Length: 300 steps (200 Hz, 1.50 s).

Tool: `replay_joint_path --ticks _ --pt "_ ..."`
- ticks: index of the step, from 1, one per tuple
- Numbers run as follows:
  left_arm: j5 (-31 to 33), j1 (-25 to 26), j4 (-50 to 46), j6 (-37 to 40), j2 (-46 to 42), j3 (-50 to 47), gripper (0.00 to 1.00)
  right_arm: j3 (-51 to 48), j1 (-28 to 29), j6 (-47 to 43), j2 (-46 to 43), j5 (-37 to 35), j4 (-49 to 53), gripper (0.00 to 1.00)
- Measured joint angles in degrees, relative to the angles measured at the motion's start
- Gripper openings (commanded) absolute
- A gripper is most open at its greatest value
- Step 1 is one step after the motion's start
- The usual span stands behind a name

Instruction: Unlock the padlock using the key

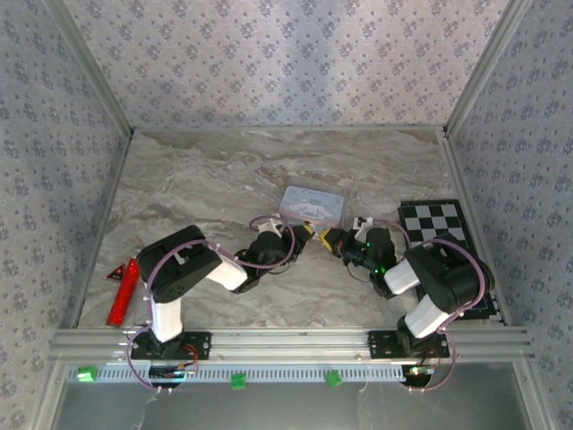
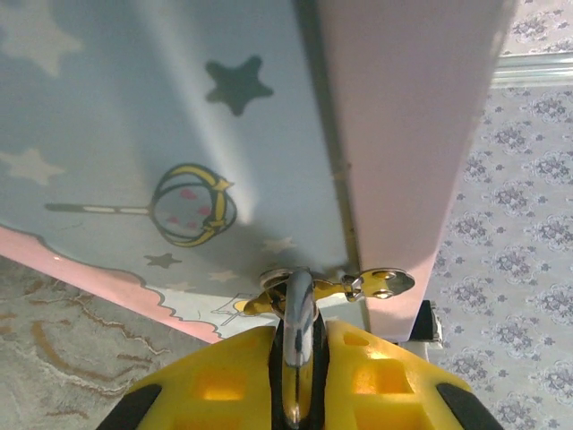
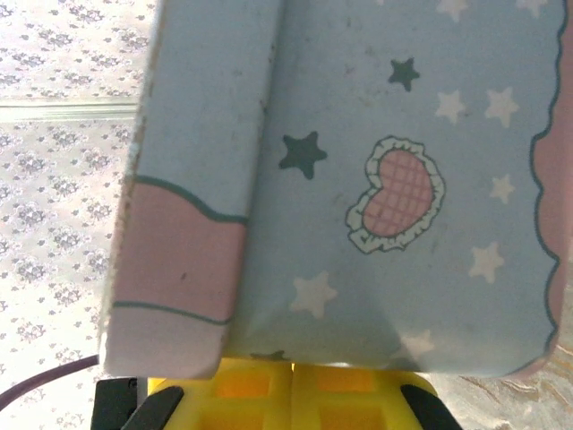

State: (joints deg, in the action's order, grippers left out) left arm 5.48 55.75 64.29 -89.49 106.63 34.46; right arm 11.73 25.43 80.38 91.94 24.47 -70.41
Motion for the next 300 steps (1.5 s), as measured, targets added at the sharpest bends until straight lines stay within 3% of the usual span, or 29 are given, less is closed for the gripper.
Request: replay_joint_path --ticks 119,187,205,228,258,300 --pt "0.39 0.15 -1.27 -0.20 -0.13 -0.11 0.00 -0.04 10.12 -1.46 -1.64 -15.96 2.01 0.00" --pt "0.35 0.13 -2.19 -0.13 -0.72 -0.13 0.00 -0.04 10.25 -2.21 -2.34 -16.24 2.84 0.00" --pt "-0.15 0.09 -2.56 -0.02 -1.11 -0.13 0.00 -0.07 9.31 -2.67 -3.08 -14.58 3.61 0.30" --pt "-2.16 0.00 -3.48 0.90 -2.67 -0.22 0.00 -0.68 7.50 -5.49 -7.37 -12.41 10.23 0.54" --pt "-5.53 -0.13 -9.46 2.45 -7.50 -0.57 0.00 -0.07 6.21 -12.72 -18.16 -9.33 26.43 0.67" --pt "-10.38 -0.81 -17.92 4.98 -13.86 -0.59 0.00 4.07 6.47 -29.99 -34.97 -8.57 49.13 0.66"
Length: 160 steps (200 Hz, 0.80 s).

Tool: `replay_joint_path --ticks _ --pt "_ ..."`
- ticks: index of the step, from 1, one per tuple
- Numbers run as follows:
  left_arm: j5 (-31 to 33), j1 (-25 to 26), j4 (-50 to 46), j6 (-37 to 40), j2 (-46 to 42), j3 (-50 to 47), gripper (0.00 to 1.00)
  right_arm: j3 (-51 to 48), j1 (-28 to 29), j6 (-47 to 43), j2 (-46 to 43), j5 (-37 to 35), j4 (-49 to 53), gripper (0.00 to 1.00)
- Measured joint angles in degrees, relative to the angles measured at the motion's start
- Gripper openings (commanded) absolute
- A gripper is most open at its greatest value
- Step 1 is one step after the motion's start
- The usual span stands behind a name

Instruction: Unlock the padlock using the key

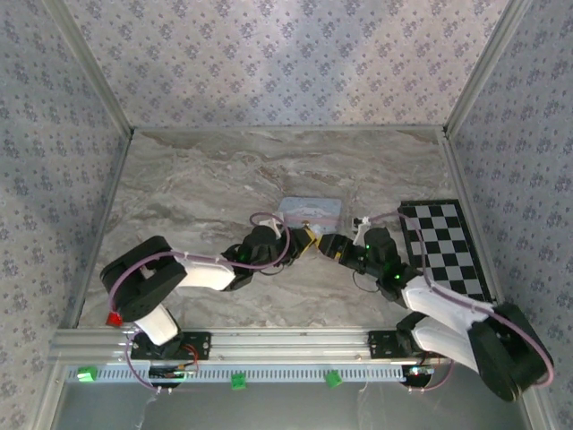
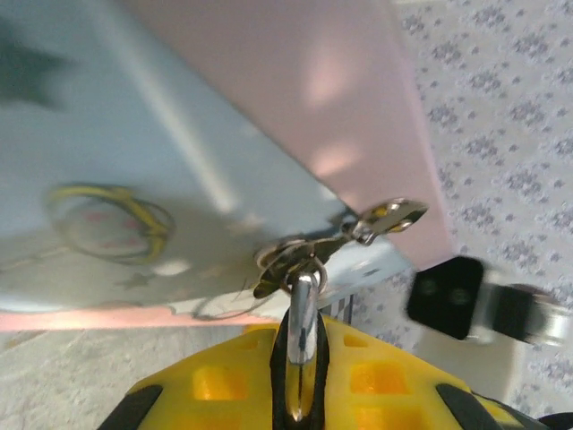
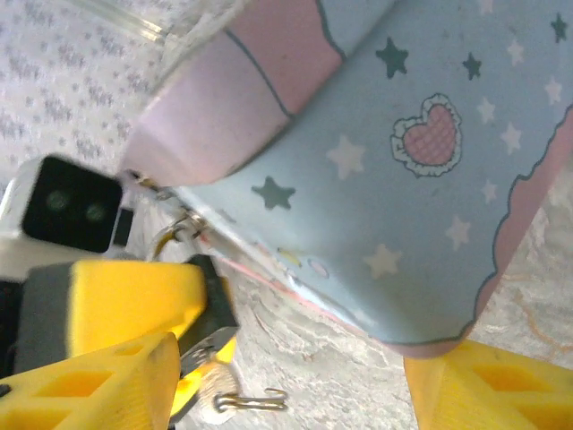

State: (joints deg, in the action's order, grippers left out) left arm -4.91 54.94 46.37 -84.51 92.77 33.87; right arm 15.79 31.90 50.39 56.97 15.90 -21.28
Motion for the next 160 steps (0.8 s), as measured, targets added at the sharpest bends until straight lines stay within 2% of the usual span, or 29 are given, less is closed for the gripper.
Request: replay_joint_path --ticks 27,51,85,100,120,138,160 --pt "-2.01 -0.24 -7.13 2.27 -1.40 0.17 0.00 0.61 0.48 -11.52 -7.21 0.00 6.12 0.65" --pt "-2.89 -0.24 -13.42 4.46 -1.68 0.20 0.00 0.02 1.20 -18.40 -11.50 0.02 7.17 0.65" --pt "-3.34 -0.46 -16.70 5.73 -2.45 0.20 0.00 -1.95 4.50 -27.43 -16.48 -2.32 8.35 0.65" --pt "-3.48 -0.57 -16.90 5.92 -2.69 0.22 0.00 -4.81 8.37 -31.63 -18.58 -5.73 5.86 0.65" --pt "-3.48 -0.72 -18.25 6.05 -3.10 0.33 0.00 -11.30 17.35 -38.27 -19.87 -14.05 -1.79 0.67" --pt "-3.50 -1.09 -19.50 6.10 -3.63 0.33 0.00 -12.57 24.76 -44.59 -18.97 -20.81 -2.91 0.66" --pt "-3.45 -1.75 -21.38 6.38 -4.59 0.33 0.00 -12.55 28.92 -49.75 -16.81 -26.12 -7.08 0.62"
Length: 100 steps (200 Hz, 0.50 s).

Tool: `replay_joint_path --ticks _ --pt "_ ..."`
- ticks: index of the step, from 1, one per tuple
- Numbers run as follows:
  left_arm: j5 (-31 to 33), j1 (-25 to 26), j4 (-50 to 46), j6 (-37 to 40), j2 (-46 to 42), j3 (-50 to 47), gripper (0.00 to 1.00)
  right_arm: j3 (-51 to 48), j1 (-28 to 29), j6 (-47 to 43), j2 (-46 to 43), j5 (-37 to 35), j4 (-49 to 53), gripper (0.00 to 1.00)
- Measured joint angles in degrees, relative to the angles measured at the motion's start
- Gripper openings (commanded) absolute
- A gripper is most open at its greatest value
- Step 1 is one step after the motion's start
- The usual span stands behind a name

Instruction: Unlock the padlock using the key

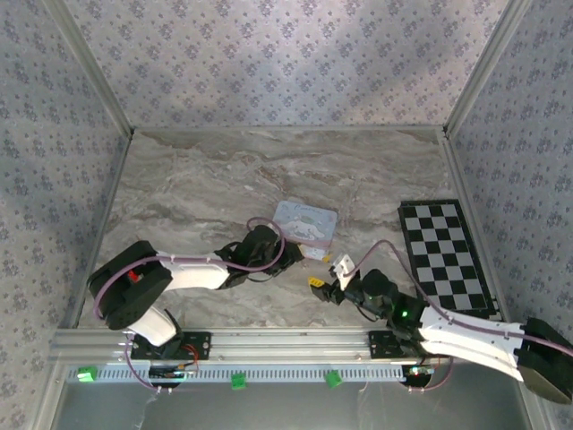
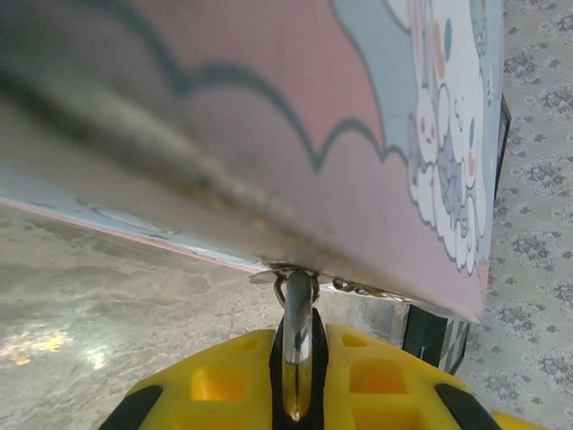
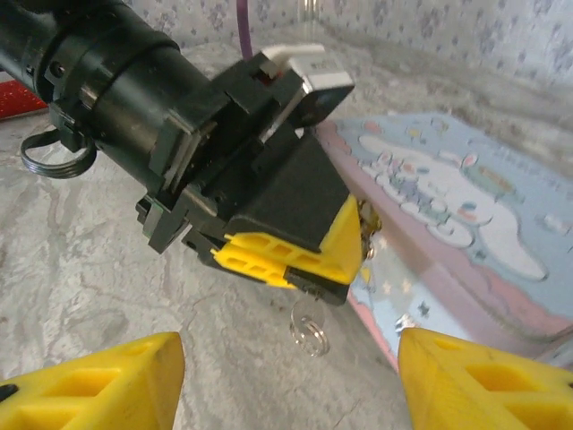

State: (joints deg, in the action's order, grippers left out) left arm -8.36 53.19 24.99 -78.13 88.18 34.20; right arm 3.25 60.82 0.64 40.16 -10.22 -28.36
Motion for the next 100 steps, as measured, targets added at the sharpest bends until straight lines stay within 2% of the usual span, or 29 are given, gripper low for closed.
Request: replay_joint_path --ticks 44,100 --pt "0.22 -0.48 -2.05 0.33 -2.27 0.00 0.00 0.42 5.25 -5.79 8.52 -6.84 -4.24 0.57" --pt "0.17 -0.48 -2.38 0.07 -4.26 -0.15 0.00 2.93 7.50 -8.66 17.81 -10.71 -10.14 0.49"
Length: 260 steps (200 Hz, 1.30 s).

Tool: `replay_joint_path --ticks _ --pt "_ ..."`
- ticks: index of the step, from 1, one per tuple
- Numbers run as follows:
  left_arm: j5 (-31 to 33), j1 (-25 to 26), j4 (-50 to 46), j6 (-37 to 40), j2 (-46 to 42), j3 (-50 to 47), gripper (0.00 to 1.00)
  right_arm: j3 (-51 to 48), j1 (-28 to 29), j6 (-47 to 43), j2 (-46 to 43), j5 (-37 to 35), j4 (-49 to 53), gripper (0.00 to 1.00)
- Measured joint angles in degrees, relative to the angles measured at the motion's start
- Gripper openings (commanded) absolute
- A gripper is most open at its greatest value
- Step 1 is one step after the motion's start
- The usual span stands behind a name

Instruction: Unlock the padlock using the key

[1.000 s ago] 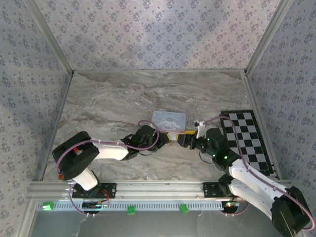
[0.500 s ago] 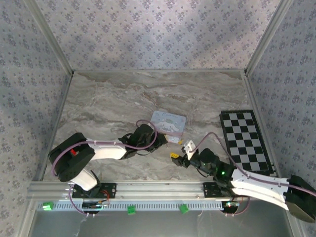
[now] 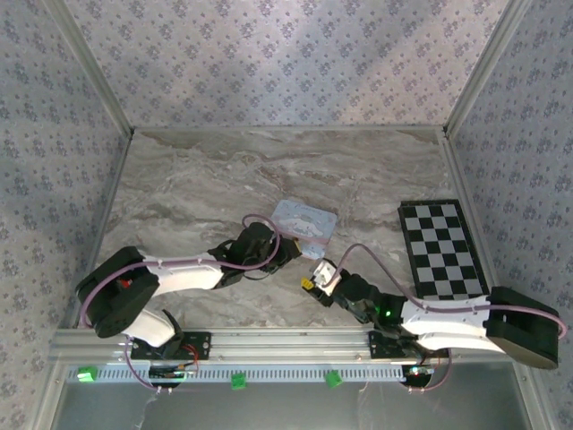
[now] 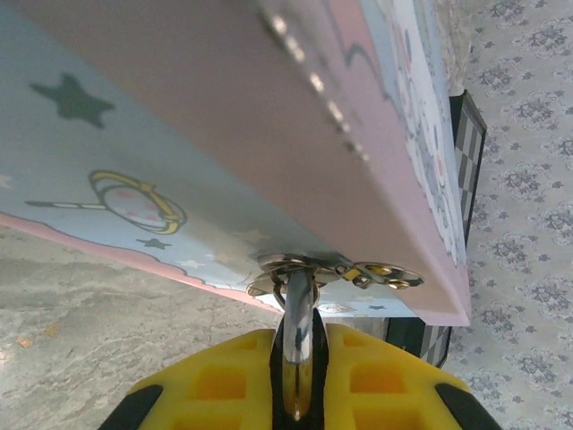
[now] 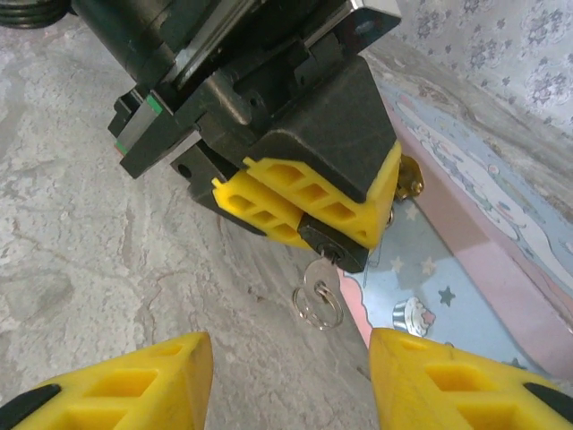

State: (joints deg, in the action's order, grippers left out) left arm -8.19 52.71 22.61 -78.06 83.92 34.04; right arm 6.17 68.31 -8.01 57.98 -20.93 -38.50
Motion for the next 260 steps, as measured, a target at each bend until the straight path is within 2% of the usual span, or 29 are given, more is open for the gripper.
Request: replay_joint_path --ticks 25,138,196,260 --pt "0.00 0.02 -0.15 0.00 -0.81 -0.24 0.00 0.85 0.33 -0.81 3.43 -1.33 -2.80 0.48" --pt "-0.04 0.98 -0.11 -0.85 -0.96 -0.26 0.00 3.17 1.29 -4.13 16.31 -8.66 -12.68 0.33" --pt "-0.04 0.98 0.13 -1.03 -0.94 -0.26 0.00 3.76 1.38 -4.70 18.78 -11.47 -15.02 0.24" --pt "-0.02 0.98 0.76 -1.03 -0.92 -0.26 0.00 3.91 1.60 -3.61 19.63 -12.94 -15.06 0.19"
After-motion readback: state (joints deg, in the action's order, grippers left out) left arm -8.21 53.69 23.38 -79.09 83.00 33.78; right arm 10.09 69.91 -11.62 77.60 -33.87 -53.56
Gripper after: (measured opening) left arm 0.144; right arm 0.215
